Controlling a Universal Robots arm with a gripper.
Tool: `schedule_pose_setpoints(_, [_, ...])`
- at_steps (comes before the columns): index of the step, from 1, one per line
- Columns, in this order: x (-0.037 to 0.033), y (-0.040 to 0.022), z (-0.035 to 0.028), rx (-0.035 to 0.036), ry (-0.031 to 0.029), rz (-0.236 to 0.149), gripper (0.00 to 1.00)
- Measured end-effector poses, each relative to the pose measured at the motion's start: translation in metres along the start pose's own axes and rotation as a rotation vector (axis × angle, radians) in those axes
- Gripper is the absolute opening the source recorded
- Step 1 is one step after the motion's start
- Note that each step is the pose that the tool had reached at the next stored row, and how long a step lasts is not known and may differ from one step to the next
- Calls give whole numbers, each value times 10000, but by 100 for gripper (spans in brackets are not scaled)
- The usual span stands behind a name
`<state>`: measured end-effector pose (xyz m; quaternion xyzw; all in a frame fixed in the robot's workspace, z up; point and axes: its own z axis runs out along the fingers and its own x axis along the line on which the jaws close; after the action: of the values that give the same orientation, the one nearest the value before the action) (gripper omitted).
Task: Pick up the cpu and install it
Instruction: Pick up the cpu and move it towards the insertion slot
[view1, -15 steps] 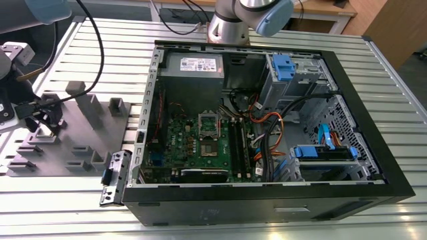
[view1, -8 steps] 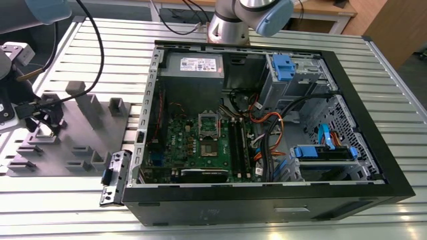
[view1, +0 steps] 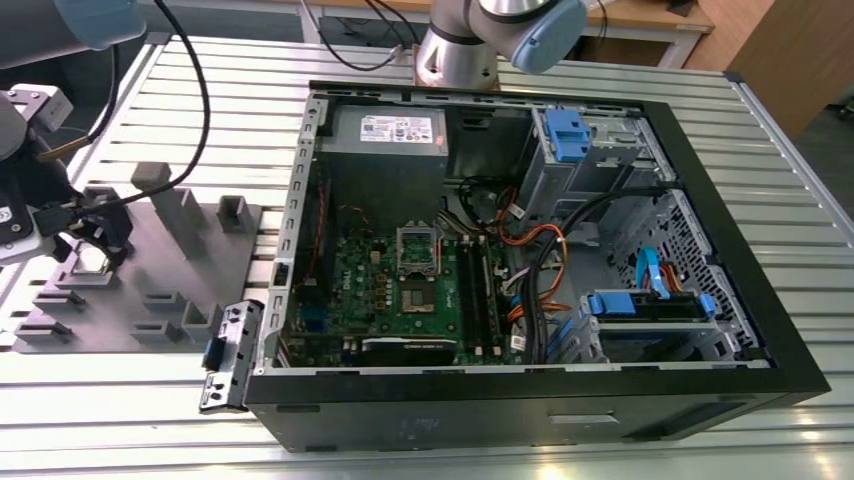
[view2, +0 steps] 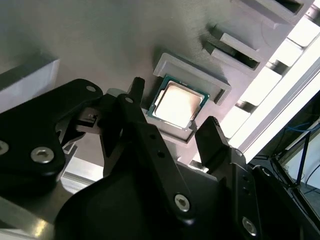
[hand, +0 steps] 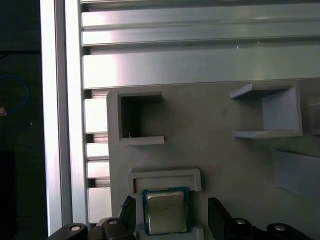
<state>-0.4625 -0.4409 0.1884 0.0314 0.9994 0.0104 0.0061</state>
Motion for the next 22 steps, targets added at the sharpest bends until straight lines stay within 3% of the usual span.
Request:
schedule_pose_setpoints(6, [9, 1, 55, 16, 3, -1, 68])
schedule_pose_setpoints(17, [22, 0, 57, 16, 2, -1, 68])
schedule_pose_setpoints(19, [22, 0, 57, 17, 3, 0, 66])
schedule_pose_setpoints(20, [22, 0, 57, 16, 3, 0, 60])
schedule_pose_setpoints(22, [22, 0, 57, 16, 2, 0, 60])
